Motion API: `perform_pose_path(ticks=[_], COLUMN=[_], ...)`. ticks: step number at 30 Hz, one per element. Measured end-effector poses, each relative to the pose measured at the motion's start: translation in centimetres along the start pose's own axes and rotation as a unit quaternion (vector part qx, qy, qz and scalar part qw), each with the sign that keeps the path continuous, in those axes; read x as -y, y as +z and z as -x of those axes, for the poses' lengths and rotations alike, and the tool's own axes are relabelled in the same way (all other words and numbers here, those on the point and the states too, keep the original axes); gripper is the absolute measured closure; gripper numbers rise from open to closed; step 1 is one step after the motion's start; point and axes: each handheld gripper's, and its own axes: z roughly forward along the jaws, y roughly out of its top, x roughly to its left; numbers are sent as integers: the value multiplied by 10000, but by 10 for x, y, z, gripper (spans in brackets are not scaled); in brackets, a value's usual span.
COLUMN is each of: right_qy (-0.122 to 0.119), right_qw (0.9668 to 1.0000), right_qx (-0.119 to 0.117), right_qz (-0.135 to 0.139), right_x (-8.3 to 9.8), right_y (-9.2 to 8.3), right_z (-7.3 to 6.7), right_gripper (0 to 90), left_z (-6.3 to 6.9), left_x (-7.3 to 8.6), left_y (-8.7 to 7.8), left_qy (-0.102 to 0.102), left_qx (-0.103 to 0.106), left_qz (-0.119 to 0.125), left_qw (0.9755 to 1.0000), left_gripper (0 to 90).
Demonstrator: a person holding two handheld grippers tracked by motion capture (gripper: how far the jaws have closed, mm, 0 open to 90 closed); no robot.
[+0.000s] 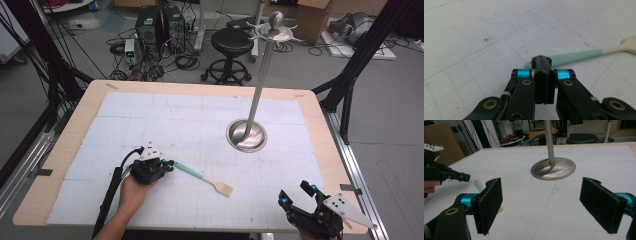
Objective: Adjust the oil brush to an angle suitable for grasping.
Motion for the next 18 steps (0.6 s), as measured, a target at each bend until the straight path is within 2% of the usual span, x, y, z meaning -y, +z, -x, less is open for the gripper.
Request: perform_pose_path(ticks=[1,2,3,9,13,18], right_qy=[-7,-6,-1,10,33,74], right_qw=[10000,10000,10000,10000,10000,9999], right_qx=[-14,-19,-11,-10,11,39], right_qz=[-1,-14,-20,22,69,81], right_x=[0,0,0,0,-1,-1], right_y=[1,1,1,-2,-3,-4], right_z=[0,0,0,-1,1,2], right_gripper=[173,173,173,173,173,173], left_z=[7,7,13,24,33,42], left_x=[1,1,1,1,-1,-9], left_y=[4,4,9,20,27,36], left_qy=[-23,-23,33,179,196,354], left_qx=[99,99,146,189,169,101], left_qz=[46,46,33,-193,-161,-239], left_qw=[9999,9999,9999,9995,9995,9990], left_gripper=[896,896,896,895,895,896])
